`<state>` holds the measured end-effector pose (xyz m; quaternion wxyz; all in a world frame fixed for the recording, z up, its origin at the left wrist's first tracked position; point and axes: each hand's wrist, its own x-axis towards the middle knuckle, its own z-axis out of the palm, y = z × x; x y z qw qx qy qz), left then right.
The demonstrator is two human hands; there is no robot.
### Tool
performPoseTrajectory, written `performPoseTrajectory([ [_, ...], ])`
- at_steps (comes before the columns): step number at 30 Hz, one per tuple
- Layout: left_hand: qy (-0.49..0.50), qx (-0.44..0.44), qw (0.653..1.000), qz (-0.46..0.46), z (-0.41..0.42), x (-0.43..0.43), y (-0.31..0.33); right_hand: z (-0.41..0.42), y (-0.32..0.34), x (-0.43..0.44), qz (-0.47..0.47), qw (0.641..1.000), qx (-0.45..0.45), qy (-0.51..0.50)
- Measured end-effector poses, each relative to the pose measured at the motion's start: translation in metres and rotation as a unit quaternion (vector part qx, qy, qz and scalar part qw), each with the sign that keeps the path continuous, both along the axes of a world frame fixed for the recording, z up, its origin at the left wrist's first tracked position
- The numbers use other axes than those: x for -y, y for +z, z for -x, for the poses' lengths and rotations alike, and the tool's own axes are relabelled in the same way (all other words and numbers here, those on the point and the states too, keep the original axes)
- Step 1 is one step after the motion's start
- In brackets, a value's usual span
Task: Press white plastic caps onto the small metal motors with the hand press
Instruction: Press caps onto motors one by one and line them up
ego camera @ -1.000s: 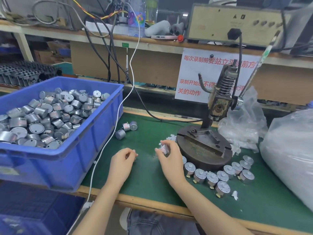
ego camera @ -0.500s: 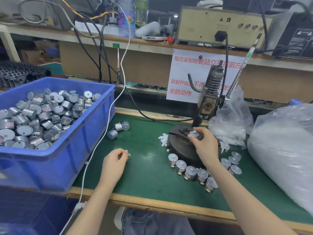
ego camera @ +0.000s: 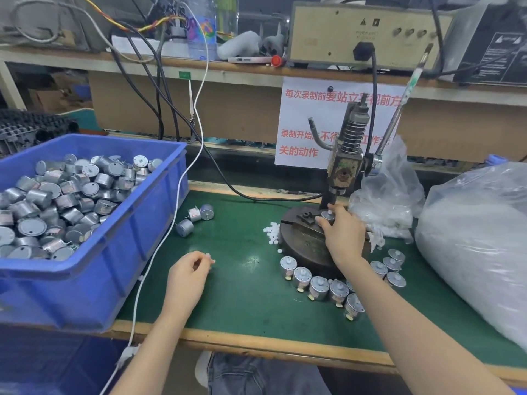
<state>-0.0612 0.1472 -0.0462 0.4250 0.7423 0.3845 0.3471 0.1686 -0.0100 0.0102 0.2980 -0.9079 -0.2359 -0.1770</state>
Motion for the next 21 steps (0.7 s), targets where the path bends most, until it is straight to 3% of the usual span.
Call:
performPoseTrajectory([
  [6, 0.002, 0.000, 1.000, -0.004, 0.000, 0.000, -0.001, -0.005, 0.001, 0.014, -0.037, 0.998, -0.051, 0.029],
  [10, 0.018, 0.019, 0.999, 0.026, -0.004, 0.000, 0.000, -0.014, 0.010, 0.039, -0.174, 0.976, -0.122, 0.038],
  [17, 0.018, -0.012, 0.993, 0.114, -0.038, 0.020, 0.015, -0.031, 0.088, 0.035, -0.339, 0.928, -0.117, 0.103],
  [21, 0.051, -0.092, 0.994, 0.004, -0.050, 0.045, 0.012, -0.036, 0.131, 0.017, -0.343, 0.929, -0.086, 0.112],
])
